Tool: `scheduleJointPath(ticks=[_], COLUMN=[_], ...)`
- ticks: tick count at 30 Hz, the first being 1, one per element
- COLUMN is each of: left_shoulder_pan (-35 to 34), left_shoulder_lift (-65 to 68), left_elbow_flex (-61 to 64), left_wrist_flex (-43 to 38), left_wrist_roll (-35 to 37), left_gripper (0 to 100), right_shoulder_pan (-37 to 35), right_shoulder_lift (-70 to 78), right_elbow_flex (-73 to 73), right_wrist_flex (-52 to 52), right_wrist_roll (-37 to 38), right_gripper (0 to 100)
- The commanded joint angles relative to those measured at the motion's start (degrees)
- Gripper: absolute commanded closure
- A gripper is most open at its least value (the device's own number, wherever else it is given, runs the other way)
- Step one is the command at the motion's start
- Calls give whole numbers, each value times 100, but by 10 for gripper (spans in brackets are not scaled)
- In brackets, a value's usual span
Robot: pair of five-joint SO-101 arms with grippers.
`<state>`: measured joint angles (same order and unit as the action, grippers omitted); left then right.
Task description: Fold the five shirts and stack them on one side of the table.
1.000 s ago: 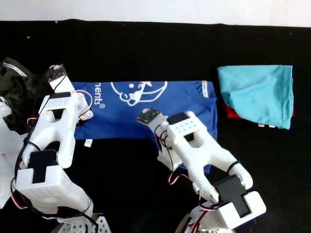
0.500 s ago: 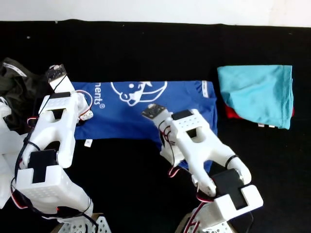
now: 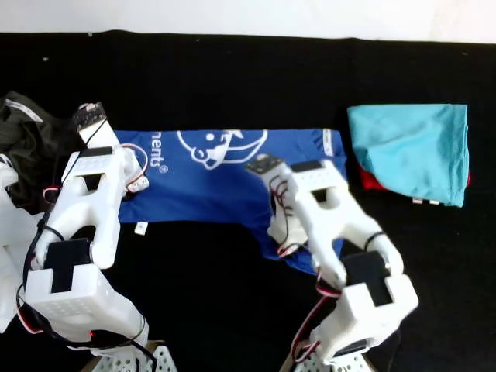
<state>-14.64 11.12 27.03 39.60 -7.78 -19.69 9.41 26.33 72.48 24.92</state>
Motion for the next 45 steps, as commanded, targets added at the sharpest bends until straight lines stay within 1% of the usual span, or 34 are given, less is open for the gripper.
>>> scheduleJointPath(ticks=[1, 6, 11, 17, 20, 22, 26, 28, 33, 35, 37, 42, 45], left_shoulder_pan=[57, 57, 57, 57, 57, 57, 57, 57, 57, 57, 57, 57, 57], left_shoulder_lift=[31, 31, 31, 31, 31, 31, 31, 31, 31, 31, 31, 31, 31], left_elbow_flex=[-127, -127, -127, -127, -127, -127, -127, -127, -127, -127, -127, -127, -127], left_wrist_flex=[0, 0, 0, 0, 0, 0, 0, 0, 0, 0, 0, 0, 0], left_wrist_roll=[9, 9, 9, 9, 9, 9, 9, 9, 9, 9, 9, 9, 9], left_gripper=[991, 991, 991, 991, 991, 991, 991, 991, 991, 991, 991, 991, 991], right_shoulder_pan=[251, 479, 725, 734, 734, 734, 743, 752, 989, 1068, 1130, 1130, 1121], right_shoulder_lift=[-4, 4, 48, 57, 110, 312, 875, 1103, 1349, 1349, 1349, 1349, 1341], right_elbow_flex=[-840, -1771, -2396, -2580, -2607, -2624, -2642, -2730, -3319, -3521, -3679, -3969, -4215], right_wrist_flex=[532, 936, 875, -251, -549, -541, -585, -716, -892, -804, -664, -259, 154], right_wrist_roll=[53, 53, 53, 18, 18, 9, 0, -35, -1222, -1538, -1688, -1697, -1688], right_gripper=[992, 992, 992, 991, 988, 961, 842, 810, 801, 800, 800, 800, 800])
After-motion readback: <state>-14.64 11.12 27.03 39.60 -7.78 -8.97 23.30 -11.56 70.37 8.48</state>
